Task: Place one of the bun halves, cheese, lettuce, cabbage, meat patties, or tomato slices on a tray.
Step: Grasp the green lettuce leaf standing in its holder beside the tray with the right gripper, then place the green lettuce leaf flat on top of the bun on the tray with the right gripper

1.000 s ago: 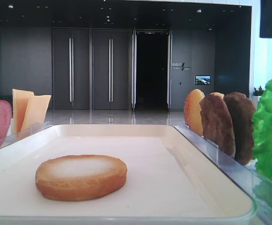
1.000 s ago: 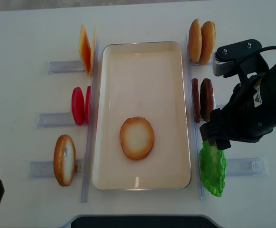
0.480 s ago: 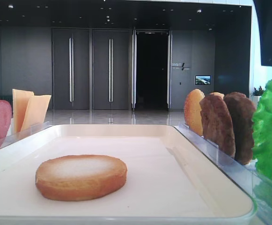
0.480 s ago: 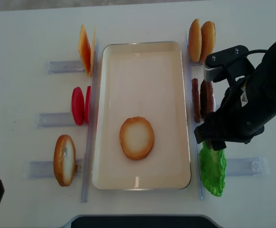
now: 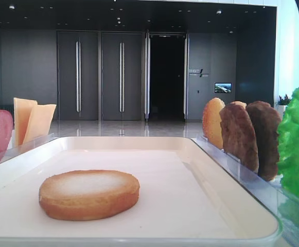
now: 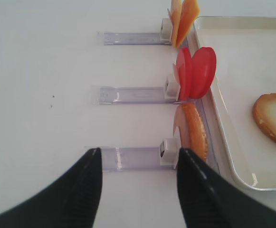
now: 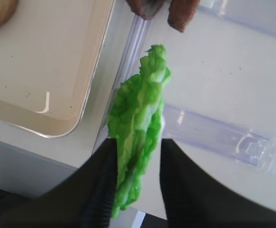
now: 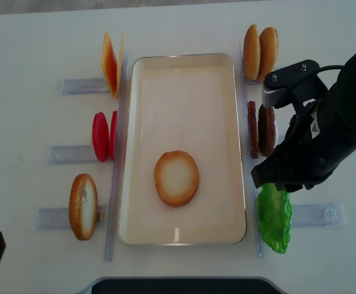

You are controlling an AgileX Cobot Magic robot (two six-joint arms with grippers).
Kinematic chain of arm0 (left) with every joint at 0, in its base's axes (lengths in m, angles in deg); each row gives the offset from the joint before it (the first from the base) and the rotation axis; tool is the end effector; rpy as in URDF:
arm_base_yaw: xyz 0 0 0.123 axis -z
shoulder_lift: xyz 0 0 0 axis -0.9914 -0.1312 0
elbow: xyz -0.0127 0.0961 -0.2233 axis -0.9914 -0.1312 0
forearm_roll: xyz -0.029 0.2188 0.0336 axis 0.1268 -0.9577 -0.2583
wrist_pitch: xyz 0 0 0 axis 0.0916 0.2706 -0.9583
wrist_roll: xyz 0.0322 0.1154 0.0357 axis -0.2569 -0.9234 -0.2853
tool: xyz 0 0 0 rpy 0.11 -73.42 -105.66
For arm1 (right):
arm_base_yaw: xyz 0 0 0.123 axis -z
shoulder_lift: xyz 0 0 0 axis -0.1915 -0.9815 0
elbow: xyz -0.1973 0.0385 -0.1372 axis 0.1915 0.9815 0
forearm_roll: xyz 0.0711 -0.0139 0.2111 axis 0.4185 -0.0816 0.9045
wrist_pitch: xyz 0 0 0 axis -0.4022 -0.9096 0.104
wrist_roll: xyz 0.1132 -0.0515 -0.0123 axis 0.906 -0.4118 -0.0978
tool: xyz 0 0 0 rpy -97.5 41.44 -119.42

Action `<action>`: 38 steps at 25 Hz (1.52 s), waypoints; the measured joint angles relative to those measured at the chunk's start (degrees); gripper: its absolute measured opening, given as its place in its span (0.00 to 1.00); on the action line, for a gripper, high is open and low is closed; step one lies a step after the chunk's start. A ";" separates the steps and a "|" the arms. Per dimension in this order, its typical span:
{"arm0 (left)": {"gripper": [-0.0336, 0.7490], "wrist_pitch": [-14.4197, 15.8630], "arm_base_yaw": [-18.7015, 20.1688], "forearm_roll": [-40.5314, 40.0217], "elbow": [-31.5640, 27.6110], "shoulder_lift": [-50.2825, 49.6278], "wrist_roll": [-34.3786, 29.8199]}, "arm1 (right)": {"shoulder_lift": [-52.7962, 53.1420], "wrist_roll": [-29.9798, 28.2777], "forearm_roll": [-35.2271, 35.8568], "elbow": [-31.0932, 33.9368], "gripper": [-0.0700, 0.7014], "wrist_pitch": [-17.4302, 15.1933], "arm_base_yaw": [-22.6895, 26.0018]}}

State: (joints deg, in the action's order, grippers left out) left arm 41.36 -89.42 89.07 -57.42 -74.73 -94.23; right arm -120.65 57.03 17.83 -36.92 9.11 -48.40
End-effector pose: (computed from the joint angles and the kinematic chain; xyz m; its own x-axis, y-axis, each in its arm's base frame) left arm 0.0403 -0.0076 0.2354 -0.5065 -0.0219 -0.8620 -0.0160 0.9997 -0.0160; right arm 0.1721 0.1403 0.1937 -0.9263 -0.3513 -0.1359 -0.3655 0.9255 0.0991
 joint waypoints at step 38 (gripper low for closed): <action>0.54 0.00 0.00 0.00 0.00 0.00 0.00 | -0.57 -13.05 21.45 -10.87 0.12 -1.69 0.00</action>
State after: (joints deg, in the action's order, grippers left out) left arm 41.36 -89.42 89.07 -57.42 -74.73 -94.23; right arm -121.22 43.98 39.28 -47.78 7.42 -48.40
